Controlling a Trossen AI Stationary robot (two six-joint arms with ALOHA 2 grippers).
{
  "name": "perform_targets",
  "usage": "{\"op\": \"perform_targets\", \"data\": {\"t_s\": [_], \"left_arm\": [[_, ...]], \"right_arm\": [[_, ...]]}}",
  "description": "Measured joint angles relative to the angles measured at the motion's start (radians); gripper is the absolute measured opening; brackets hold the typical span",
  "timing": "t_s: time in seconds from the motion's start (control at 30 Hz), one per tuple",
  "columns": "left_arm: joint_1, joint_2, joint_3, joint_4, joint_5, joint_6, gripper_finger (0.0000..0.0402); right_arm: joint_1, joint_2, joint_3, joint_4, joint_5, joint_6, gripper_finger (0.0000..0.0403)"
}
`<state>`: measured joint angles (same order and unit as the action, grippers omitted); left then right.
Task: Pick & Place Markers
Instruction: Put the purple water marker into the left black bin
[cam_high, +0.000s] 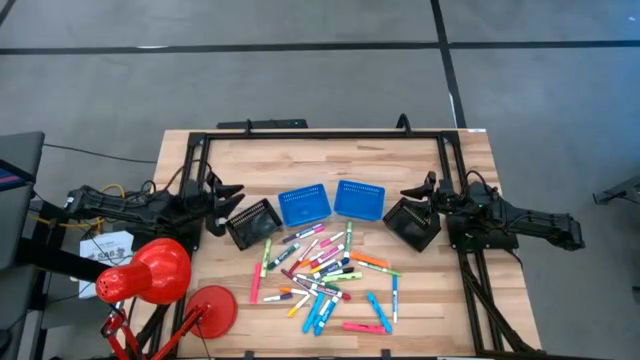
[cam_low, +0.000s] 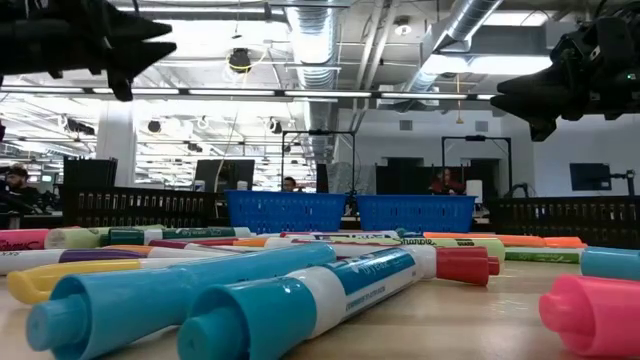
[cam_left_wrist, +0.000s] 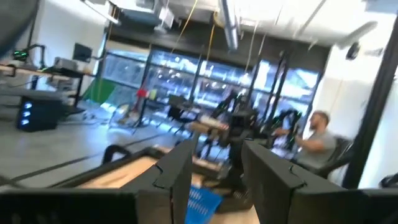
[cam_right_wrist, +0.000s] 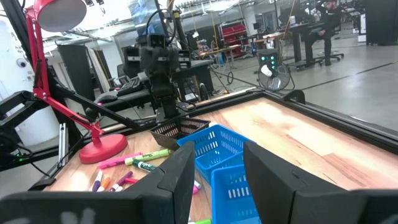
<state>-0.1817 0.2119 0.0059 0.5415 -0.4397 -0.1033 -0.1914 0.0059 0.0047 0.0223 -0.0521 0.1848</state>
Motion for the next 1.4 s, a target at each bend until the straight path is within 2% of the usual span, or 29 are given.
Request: {"op": "perform_targets", "data": {"t_s": [0.13,0.23,0.33,0.43,0.57,0.87,1.0,1.13,1.23,1.4], "left_arm": [[0.000,0.000,0.000,0.025,0.012,-0.002,0.0136],[0.000,0.011,0.000,0.021,0.076,-0.022,0.0136],[0.000,0.028,0.000,0.027,0.158,-0.106,0.0136],[-0.001,0.077,0.021,0.027,0.175,-0.144,0.0136],[-0.001,0.202,0.111,0.028,0.176,-0.116,0.0136],[-0.001,0.598,0.341,0.004,0.187,-0.053,0.0136],[-0.001,0.704,0.387,-0.056,0.214,-0.125,0.0136],[-0.003,0.753,0.398,-0.146,0.234,-0.220,0.0136],[-0.003,0.776,0.399,-0.217,0.266,-0.308,0.0136],[-0.009,0.823,0.399,-0.234,0.301,-0.332,0.0136]], "right_arm": [[0.000,0.000,0.000,0.000,0.000,0.000,0.0130],[0.000,0.000,0.000,0.000,0.000,0.000,0.0130],[0.000,0.000,0.000,0.000,0.000,0.000,0.0130],[0.000,0.000,0.000,0.000,0.000,0.000,0.0130],[-0.001,0.000,0.000,0.000,0.000,0.000,0.0130],[-0.004,-0.001,0.000,0.049,0.004,0.000,0.0130],[-0.004,0.000,0.000,0.083,0.002,0.000,0.0130],[-0.006,-0.001,0.004,0.102,0.003,-0.002,0.0130],[-0.010,0.000,0.005,0.130,0.060,-0.066,0.0130],[-0.021,0.002,0.008,0.271,0.298,-0.230,0.0130]]}}
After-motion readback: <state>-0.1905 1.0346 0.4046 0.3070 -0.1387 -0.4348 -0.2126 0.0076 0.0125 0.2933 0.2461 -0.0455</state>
